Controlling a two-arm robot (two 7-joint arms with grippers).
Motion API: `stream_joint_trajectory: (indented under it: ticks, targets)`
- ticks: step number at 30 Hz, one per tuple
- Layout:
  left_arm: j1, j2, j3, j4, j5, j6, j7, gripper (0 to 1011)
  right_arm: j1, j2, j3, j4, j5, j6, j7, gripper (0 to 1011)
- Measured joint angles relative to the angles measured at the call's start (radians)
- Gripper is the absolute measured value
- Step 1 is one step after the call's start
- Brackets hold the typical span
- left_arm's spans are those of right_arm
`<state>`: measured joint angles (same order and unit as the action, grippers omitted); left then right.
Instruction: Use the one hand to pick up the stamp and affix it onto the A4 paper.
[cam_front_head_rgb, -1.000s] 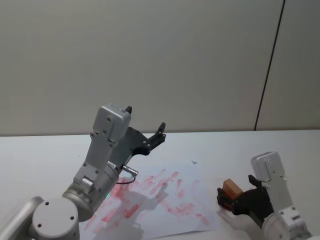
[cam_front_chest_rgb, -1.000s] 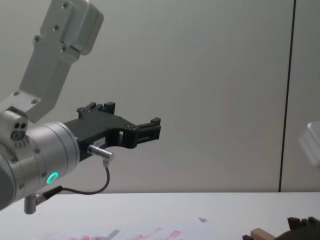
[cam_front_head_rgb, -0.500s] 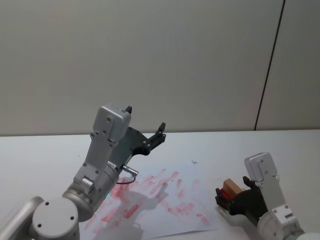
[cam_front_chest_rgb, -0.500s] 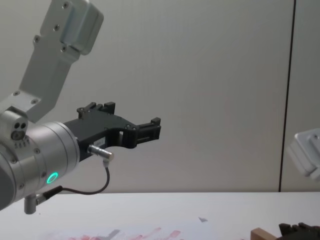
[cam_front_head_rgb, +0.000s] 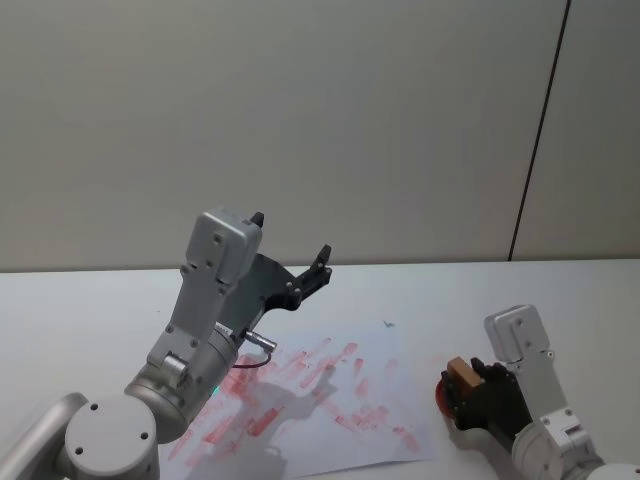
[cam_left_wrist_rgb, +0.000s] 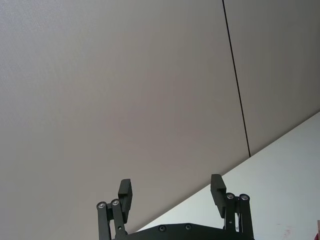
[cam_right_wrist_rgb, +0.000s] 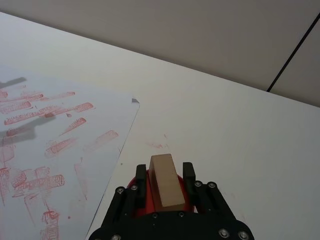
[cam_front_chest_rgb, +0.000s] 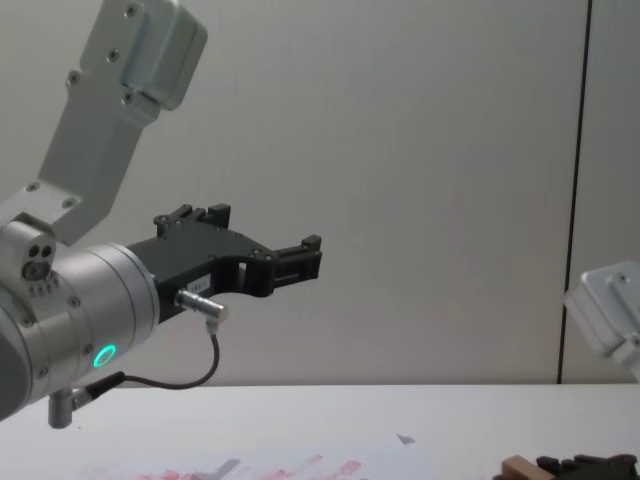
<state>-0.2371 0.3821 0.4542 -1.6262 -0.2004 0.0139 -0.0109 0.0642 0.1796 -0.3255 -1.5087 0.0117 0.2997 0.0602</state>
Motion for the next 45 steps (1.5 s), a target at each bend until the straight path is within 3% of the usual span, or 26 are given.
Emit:
stream_joint_trajectory:
  ticks: [8,10,23,33,45]
  targets:
    - [0.0,0.0,0.0,0.0,0.0,0.0,0.0,1002,0.002,-0.002,0.0,0.005,-0.002,-0.001,0.001,234]
    - [0.0,0.0,0.0,0.0,0.0,0.0,0.0,1001,0.002,-0.002,0.0,0.005,-0.002,-0.002,0.002,219]
    - [0.0,0.0,0.0,0.0,0.0,0.0,0.0,1001,-0.001,-0.001,0.007,-0.045,0.016,-0.038,0.002,220]
    - [0.0,0.0,0.0,0.0,0.0,0.0,0.0,1001,0.023,-0.03,-0.008,-0.105,0.034,-0.057,0.063,220]
    - [0.0,0.0,0.0,0.0,0.0,0.0,0.0,1001,0.053,-0.076,-0.053,-0.113,0.008,0.017,0.152,220]
